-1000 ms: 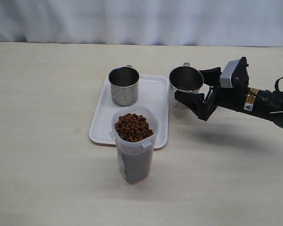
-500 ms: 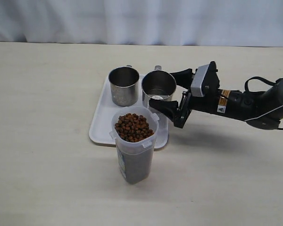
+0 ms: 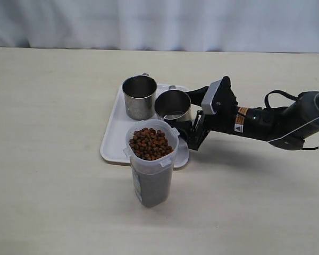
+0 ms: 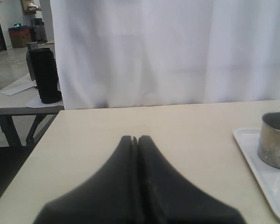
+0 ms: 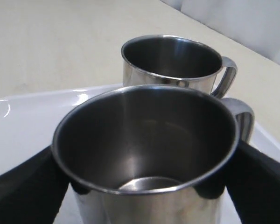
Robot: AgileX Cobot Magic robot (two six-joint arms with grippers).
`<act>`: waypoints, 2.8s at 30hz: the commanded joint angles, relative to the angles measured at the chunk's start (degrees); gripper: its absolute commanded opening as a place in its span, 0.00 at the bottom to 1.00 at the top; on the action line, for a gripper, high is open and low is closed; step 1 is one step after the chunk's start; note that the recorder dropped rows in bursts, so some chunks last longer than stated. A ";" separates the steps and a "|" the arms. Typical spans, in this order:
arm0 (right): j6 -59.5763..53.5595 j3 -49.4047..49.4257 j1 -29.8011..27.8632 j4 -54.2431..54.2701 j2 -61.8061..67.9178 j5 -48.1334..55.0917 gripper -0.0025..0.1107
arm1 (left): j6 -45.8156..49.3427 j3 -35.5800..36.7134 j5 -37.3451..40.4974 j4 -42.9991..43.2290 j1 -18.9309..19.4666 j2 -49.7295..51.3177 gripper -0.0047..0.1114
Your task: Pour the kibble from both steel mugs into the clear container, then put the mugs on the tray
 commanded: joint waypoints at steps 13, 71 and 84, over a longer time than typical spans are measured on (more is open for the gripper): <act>1.92 -0.17 0.16 1.15 0.20 -3.55 0.74 | -0.12 0.13 -0.35 0.08 0.09 -0.19 0.04; 64.10 -2.16 -3.93 -32.51 -12.07 18.97 0.06 | -0.12 0.13 -0.35 0.19 0.09 -0.19 0.04; 59.66 -2.16 -3.93 -26.73 -12.07 17.68 0.06 | -0.12 0.13 -0.35 0.08 0.09 -0.19 0.04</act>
